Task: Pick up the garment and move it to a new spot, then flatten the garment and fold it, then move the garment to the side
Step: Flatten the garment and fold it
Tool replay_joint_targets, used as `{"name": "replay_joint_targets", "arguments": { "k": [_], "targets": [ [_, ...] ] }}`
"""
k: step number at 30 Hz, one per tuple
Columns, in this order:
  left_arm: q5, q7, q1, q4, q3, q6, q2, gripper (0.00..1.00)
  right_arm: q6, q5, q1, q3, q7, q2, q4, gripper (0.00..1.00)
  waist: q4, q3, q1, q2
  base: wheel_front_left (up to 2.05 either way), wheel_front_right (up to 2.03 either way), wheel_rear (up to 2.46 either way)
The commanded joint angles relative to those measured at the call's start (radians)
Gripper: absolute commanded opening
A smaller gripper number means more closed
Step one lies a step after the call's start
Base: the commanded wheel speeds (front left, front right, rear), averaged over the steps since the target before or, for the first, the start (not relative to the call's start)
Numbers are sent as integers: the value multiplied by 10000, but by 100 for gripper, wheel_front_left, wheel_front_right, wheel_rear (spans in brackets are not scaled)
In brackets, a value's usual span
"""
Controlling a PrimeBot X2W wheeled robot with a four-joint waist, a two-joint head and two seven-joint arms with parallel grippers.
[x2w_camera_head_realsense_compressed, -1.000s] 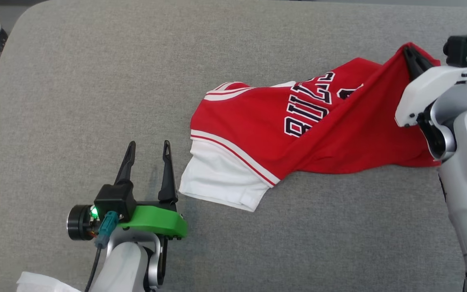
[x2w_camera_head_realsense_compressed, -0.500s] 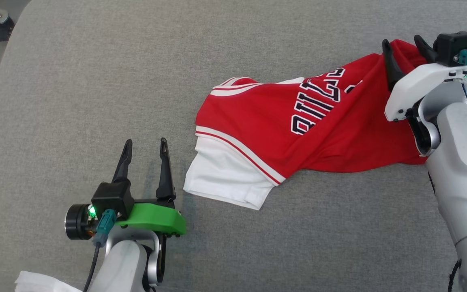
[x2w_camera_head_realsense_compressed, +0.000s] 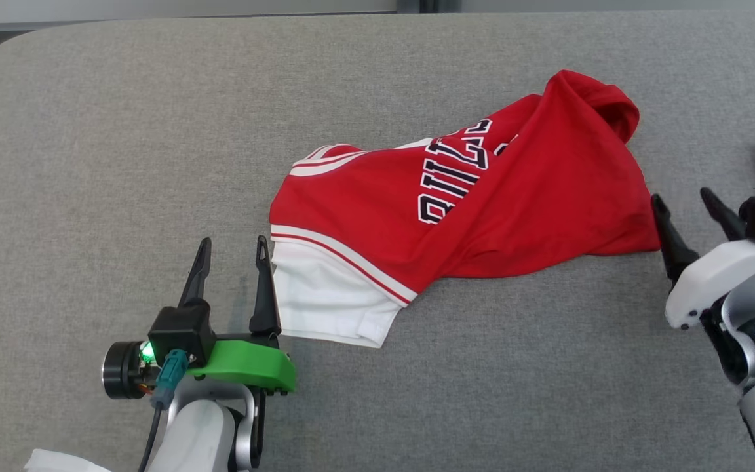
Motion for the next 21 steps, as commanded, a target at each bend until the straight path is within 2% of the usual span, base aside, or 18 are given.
{"name": "replay_joint_targets", "arguments": {
  "k": [1,6,10,11,12,13,14,15,16,21],
  "targets": [
    [60,-3,48,-21,49,-44,28,100,1,153,297,22,182,82,-376,100,-105,41,0,0,0,0,0],
    [135,-3,-60,3,66,-130,28,100,1,245,876,114,827,147,-1145,100,-87,173,0,0,0,0,0],
    [190,-3,-143,57,63,-167,28,100,1,91,620,150,1002,89,-867,100,16,239,0,0,0,0,0],
    [187,-3,-149,68,68,-174,28,100,1,62,544,175,1061,88,-738,96,40,246,0,0,0,0,0],
    [197,-3,-155,83,66,-183,28,100,1,20,451,202,1068,85,-568,66,72,251,0,0,0,0,0],
    [196,-3,-158,91,59,-189,28,100,1,-33,356,201,1045,59,-434,47,99,252,0,0,0,0,0],
    [196,-3,-159,101,57,-194,28,100,1,-64,258,208,996,55,-268,33,127,254,0,0,0,0,0],
    [198,-3,-162,104,53,-175,28,100,1,-102,172,219,975,65,-133,25,149,254,0,0,0,0,0],
    [201,-3,-160,113,54,-181,28,100,1,-134,69,247,912,61,7,0,169,250,0,0,0,0,0],
    [245,-3,-47,157,99,-163,28,100,1,-350,-313,322,423,26,363,0,142,172,0,0,0,0,0]
  ]
}}
